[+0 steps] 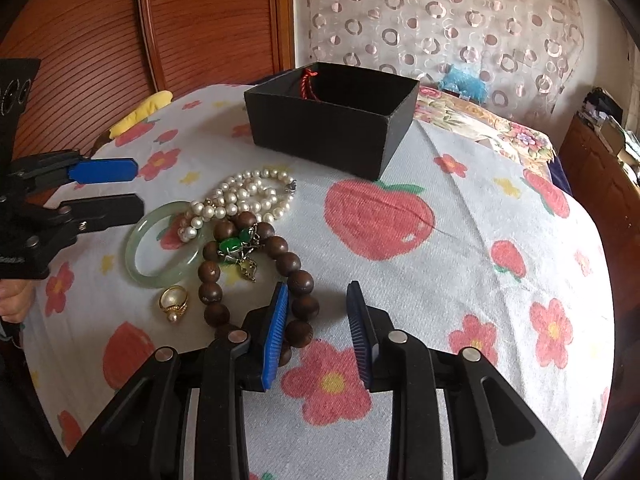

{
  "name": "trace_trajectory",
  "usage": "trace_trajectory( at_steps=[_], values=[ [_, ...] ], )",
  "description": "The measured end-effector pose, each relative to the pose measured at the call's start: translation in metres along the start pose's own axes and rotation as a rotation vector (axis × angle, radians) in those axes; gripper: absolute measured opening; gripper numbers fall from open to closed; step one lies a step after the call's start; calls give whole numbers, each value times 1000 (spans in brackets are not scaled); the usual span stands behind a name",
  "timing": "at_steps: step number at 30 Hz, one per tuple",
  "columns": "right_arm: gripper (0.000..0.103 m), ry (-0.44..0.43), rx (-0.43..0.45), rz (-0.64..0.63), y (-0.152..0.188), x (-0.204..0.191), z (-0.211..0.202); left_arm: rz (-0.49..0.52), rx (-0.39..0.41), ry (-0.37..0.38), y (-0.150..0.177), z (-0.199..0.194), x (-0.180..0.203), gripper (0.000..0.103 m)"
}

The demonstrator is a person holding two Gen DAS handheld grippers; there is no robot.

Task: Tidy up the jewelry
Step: 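Grasp the pearl necklace with the left gripper while the right moves over the bead bracelet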

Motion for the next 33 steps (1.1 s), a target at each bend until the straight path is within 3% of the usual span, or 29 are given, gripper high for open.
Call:
trace_trajectory(
  at_steps=[3, 19, 26, 28, 33],
  values=[
    [32, 0, 1, 0, 0, 1, -1, 13, -14, 17, -4, 6, 3, 42],
    [32, -4, 2, 3, -1, 1, 0, 52, -76, 65, -15, 34, 18, 34],
    [32, -3, 3, 3, -1, 0, 0, 25, -84, 127, -17, 40, 19, 18],
    [32, 6, 0, -4, -1, 0, 0, 20, -98, 132, -16, 42, 18, 8],
    [32, 13, 1, -2, -2, 0, 1, 13, -88, 126, -14, 41, 16, 7]
  ],
)
Point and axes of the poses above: each gripper's, at about its wrist camera, not at the fingertips, and z roughly the way its jaws point, x to its right, y to its underside, the point moved 4 cm from there along z, roughly the way its jaws point, and after that the axes turned 11 degrees about -y, right-handed, at the moved point
